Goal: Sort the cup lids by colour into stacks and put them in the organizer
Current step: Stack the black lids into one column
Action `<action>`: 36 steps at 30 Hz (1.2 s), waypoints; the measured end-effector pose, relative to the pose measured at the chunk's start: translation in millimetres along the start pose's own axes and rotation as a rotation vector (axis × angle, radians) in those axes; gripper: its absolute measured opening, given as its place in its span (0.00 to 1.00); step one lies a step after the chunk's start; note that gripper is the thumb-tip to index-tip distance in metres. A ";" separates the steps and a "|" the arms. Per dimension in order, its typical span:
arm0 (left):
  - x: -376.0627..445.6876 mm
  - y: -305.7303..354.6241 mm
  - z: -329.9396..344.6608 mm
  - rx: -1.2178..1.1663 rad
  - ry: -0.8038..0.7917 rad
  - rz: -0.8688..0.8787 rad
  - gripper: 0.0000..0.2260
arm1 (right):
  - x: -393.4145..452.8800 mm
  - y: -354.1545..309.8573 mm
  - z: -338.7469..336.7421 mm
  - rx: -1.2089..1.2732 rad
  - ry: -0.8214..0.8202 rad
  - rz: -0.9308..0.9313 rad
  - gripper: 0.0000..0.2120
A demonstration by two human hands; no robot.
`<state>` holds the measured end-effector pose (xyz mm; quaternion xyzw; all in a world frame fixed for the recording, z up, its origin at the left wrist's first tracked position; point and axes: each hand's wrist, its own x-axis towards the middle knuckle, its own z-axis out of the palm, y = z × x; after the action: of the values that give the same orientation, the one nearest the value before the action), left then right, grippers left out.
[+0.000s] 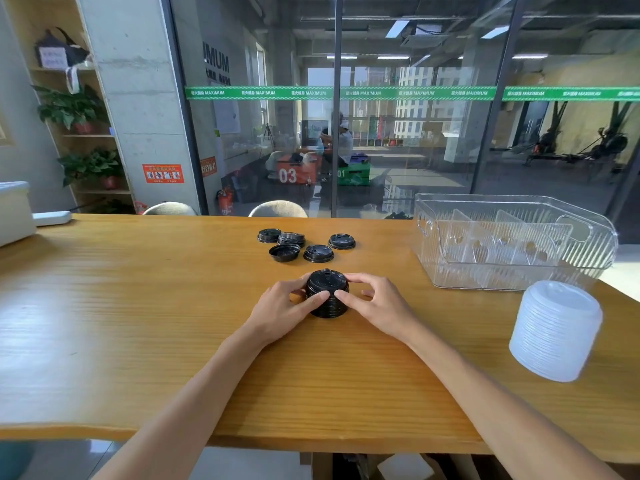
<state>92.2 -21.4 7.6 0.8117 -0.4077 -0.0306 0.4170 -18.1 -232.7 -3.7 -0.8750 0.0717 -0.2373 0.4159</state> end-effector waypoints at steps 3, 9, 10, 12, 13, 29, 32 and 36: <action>0.8 -1.1 0.5 0.010 0.005 -0.001 0.28 | -0.2 2.6 -0.5 -0.008 -0.015 0.004 0.39; -2.3 -2.4 2.3 0.017 0.005 0.011 0.29 | -2.7 2.8 1.4 -0.007 -0.017 0.015 0.37; -2.5 -2.9 1.8 0.010 0.003 0.006 0.30 | -3.0 2.4 1.5 -0.011 -0.018 0.017 0.35; -2.9 -3.3 1.1 -0.001 0.006 -0.008 0.33 | -2.8 2.2 1.5 -0.014 -0.020 0.025 0.31; -2.7 -3.3 1.4 0.002 0.007 -0.011 0.34 | -2.4 1.8 1.1 -0.014 -0.020 0.028 0.30; 4.3 -15.3 4.1 0.047 0.028 0.010 0.40 | 50.0 7.7 -7.5 -0.036 -0.005 0.122 0.23; 7.2 -17.0 5.2 0.038 0.033 0.026 0.40 | 70.1 13.1 -3.3 -0.121 -0.024 0.129 0.25; 8.1 -16.6 6.7 0.034 0.042 0.036 0.40 | 92.9 23.3 5.4 -0.191 -0.046 0.137 0.26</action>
<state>105.6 -26.0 -6.0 0.8117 -0.4140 0.0012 0.4121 67.7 -274.0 8.7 -0.9088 0.1438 -0.1804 0.3475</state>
